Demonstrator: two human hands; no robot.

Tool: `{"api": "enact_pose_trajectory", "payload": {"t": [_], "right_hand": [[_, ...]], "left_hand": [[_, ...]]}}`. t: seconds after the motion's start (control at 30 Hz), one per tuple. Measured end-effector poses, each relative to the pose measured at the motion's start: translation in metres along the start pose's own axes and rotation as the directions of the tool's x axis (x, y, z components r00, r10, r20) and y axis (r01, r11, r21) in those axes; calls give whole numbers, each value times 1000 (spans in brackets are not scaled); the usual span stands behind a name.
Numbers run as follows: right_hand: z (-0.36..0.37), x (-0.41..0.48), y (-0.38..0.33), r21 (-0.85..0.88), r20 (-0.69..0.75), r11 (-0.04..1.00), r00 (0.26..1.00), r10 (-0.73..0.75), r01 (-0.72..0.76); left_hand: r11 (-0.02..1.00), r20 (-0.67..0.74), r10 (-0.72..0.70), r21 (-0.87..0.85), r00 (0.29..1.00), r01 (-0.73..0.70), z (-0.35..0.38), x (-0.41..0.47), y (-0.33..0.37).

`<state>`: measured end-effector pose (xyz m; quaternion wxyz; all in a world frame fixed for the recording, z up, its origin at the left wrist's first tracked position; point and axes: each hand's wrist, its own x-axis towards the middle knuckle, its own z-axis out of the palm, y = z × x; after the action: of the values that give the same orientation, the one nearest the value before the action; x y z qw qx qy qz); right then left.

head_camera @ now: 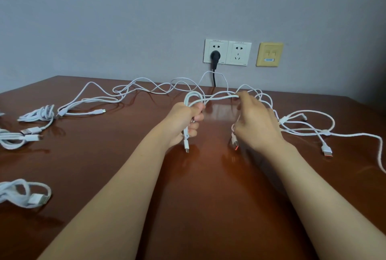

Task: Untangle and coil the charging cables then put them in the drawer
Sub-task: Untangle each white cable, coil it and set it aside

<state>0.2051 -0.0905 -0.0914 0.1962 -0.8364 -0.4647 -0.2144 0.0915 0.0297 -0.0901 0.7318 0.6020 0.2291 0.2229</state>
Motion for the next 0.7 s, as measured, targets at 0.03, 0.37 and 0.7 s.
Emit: {"api": "enact_pose_trajectory", "payload": {"t": [0.03,0.37,0.7], "right_hand": [[-1,-1,-1,83,3,997,1000,6,-6],[-16,3,-14,773,34,628,994,99,-89],[-30,8,-9,897,417,118,904,92,-425]], "left_hand": [[1000,-20,-9,28,1000,10,1,0,-1],[950,-83,-53,303,995,76,6,1,-5],[945,16,-93,-315,996,93,-2,6,5]]}}
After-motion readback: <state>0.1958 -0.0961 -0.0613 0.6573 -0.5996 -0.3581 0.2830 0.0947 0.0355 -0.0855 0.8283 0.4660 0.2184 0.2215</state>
